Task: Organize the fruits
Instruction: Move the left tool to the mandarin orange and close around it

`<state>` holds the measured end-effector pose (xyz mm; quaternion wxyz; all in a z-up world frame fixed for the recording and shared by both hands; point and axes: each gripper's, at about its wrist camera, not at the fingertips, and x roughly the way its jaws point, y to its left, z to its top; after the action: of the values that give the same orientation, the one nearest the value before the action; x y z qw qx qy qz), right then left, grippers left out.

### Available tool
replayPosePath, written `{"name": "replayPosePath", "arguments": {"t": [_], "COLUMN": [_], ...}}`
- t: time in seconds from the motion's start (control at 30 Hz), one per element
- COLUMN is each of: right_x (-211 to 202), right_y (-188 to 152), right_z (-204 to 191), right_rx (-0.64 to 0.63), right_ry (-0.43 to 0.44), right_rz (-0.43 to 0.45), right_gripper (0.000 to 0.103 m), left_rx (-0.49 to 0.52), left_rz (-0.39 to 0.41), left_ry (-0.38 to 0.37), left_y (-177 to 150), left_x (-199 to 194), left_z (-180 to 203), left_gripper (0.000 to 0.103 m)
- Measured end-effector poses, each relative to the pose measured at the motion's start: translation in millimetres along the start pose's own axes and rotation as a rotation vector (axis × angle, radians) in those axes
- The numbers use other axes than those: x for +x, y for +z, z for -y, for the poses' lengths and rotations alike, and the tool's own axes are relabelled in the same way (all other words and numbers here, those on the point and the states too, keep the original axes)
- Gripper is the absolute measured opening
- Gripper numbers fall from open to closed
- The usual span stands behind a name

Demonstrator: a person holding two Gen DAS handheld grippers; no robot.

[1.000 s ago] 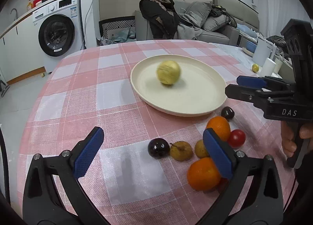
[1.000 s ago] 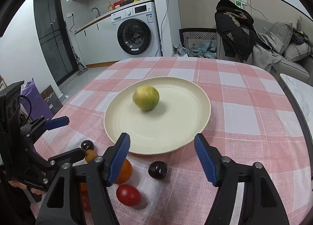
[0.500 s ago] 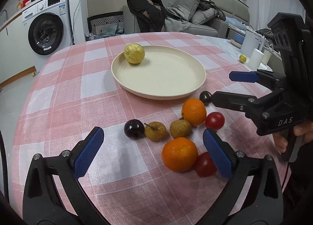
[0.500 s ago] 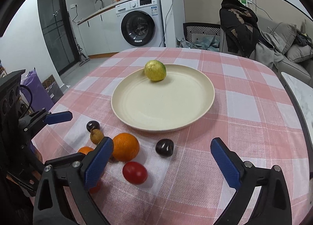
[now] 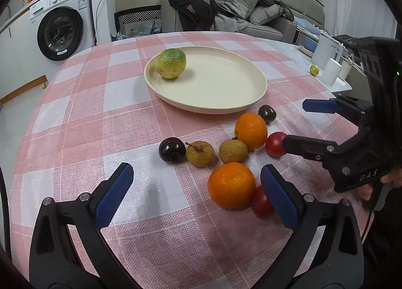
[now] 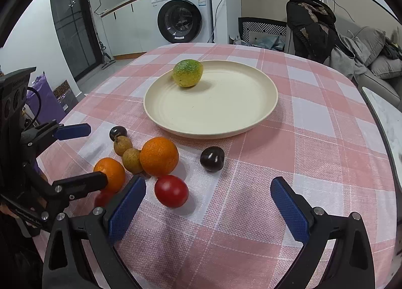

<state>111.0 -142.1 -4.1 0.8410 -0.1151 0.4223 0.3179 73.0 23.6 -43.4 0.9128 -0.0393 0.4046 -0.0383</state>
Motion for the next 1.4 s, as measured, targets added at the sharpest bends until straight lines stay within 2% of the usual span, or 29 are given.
{"name": "replayPosePath", "arguments": {"t": [0.43, 0.57, 0.9, 1.0, 1.1, 1.17, 1.23, 1.33, 1.4], "right_x": [15.1, 16.4, 18.8, 19.2, 17.9, 16.5, 15.9, 14.4, 13.1], "right_y": [-8.4, -10.4, -9.2, -9.0, -8.8, -9.2, -9.0, -8.8, -8.7], "right_z": [-17.6, -21.3, -21.6, -24.1, -27.9, -29.8, -31.1, -31.8, -32.2], "right_rx": [-0.074, -0.092, -0.093, -0.101, -0.117, -0.123, -0.124, -0.124, -0.120], "right_ry": [-0.009, -0.034, -0.028, -0.018, -0.015, -0.005, 0.010, 0.018, 0.030], "right_rz": [-0.074, -0.081, -0.092, -0.091, -0.082, -0.078, -0.077, -0.072, -0.069], "right_gripper": [0.102, 0.102, 0.101, 0.101, 0.099, 0.089, 0.082, 0.078, 0.074], "left_rx": [0.017, 0.022, 0.024, 0.013, 0.005, -0.002, -0.006, -0.005, 0.001], "left_rz": [-0.015, -0.016, -0.033, -0.044, -0.055, -0.060, -0.065, -0.067, -0.064], "left_ry": [0.001, 0.023, -0.016, -0.053, -0.092, -0.121, -0.159, -0.201, -0.207], "left_y": [-1.4, -1.5, -3.4, -3.4, -2.8, -2.8, -2.7, -3.8, -4.0], "left_x": [5.7, 6.5, 5.5, 5.1, 4.8, 4.0, 3.4, 2.7, 1.7], "left_z": [3.7, 0.5, -0.4, -1.1, -1.3, -1.1, -0.6, 0.8, 2.7], "left_gripper": [0.101, 0.101, 0.100, 0.093, 0.077, 0.069, 0.054, 0.039, 0.037]}}
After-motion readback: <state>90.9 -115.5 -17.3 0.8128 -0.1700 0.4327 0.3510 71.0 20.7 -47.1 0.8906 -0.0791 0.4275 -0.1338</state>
